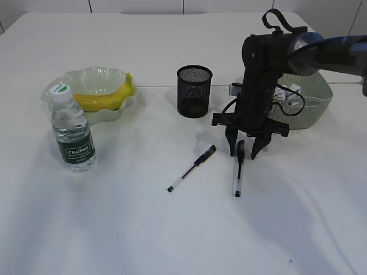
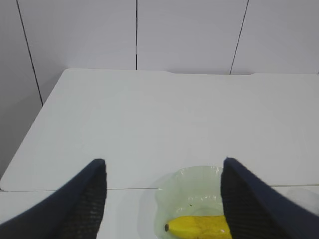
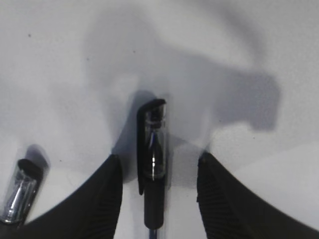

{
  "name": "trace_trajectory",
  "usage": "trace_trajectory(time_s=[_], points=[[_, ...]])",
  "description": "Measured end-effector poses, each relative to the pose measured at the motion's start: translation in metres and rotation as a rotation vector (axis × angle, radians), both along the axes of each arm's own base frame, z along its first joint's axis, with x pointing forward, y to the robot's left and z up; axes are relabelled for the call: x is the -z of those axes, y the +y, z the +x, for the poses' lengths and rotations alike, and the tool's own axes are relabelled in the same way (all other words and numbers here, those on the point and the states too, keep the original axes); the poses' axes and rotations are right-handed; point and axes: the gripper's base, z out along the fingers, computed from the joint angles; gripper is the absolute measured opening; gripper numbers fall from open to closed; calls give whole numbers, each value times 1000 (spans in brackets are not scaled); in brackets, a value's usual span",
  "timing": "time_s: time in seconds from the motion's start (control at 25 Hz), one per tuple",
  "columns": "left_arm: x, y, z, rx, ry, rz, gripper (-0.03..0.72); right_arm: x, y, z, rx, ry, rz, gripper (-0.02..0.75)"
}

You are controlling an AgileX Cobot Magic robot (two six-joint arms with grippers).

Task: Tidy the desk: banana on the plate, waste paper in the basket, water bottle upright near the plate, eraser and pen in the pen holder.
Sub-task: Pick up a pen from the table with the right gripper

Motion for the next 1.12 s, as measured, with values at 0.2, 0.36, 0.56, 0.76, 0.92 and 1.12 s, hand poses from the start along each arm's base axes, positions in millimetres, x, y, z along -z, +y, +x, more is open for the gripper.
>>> trace_trajectory(time_s=[0.2,0.36,0.56,0.76,0.92,1.12], points=[[0,0,0,0,0,0,505,0,0,0,-13,-1,0,369],[0,0,0,0,0,0,505,0,0,0,-17,-1,0,369],[0,0,0,0,0,0,505,0,0,0,-19,-1,0,369],[0,0,0,0,0,0,505,0,0,0,-21,-1,0,323],[0,0,0,0,0,0,505,0,0,0,-21,-1,0,205],[0,0,0,0,0,0,505,0,0,0,-22,-1,0,139]])
